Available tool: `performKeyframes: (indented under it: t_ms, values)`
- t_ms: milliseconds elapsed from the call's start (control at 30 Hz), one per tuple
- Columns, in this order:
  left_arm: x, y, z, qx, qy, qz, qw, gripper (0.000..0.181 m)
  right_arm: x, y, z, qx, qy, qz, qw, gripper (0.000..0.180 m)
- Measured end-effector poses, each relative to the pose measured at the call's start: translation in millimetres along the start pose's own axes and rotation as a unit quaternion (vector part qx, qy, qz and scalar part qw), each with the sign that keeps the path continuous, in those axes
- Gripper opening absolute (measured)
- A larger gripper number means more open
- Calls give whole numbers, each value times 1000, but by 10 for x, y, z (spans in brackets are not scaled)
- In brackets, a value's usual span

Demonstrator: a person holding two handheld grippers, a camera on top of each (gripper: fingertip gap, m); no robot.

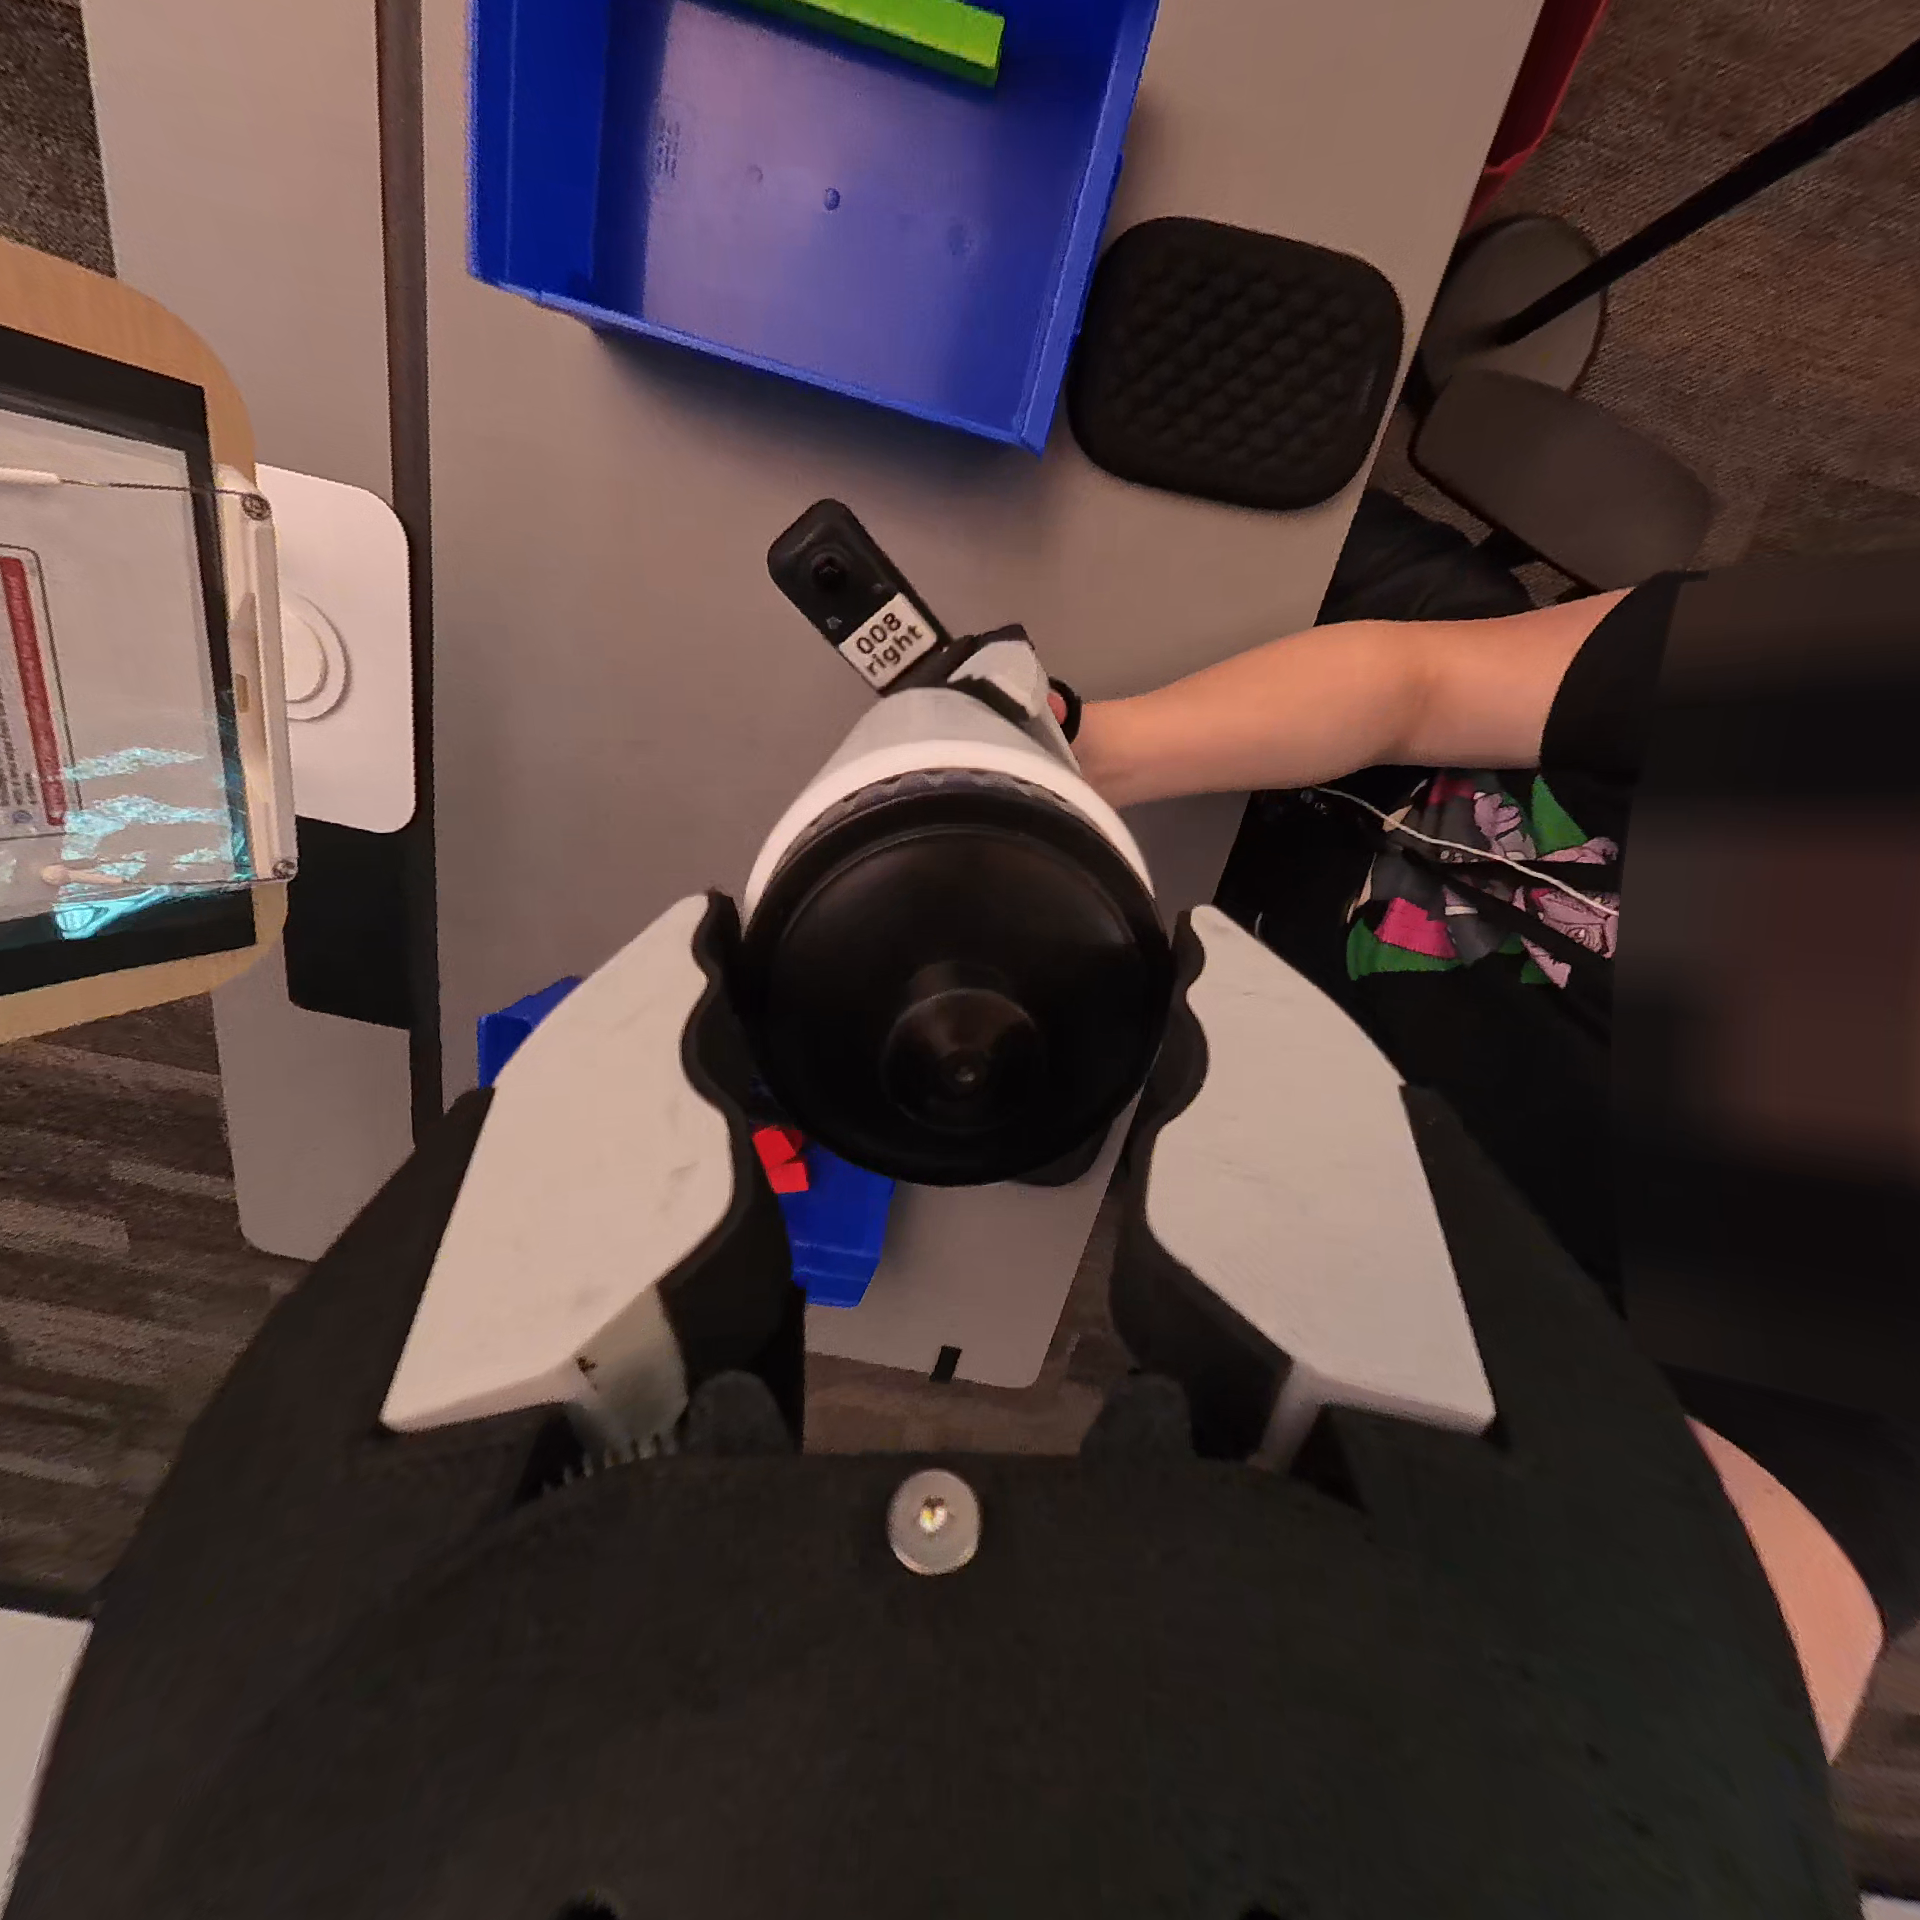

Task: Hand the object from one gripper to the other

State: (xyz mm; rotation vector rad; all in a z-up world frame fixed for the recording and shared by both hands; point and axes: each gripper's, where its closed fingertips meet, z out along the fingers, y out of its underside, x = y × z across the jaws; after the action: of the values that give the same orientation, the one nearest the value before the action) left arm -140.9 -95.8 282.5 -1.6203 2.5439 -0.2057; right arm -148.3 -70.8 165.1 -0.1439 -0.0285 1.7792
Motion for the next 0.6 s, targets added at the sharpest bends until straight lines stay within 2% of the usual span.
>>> performKeyframes:
  t_ms: [233, 600]
  values:
    - [-26, 74, 67, -19, 12, 2, 1000, 78, 63, 84, -54, -42, 22, 11, 999, 87]
    - [-26, 167, 155, -51, 12, -1, 999, 78, 49, 159, -140, -11, 39, 25, 999, 87]
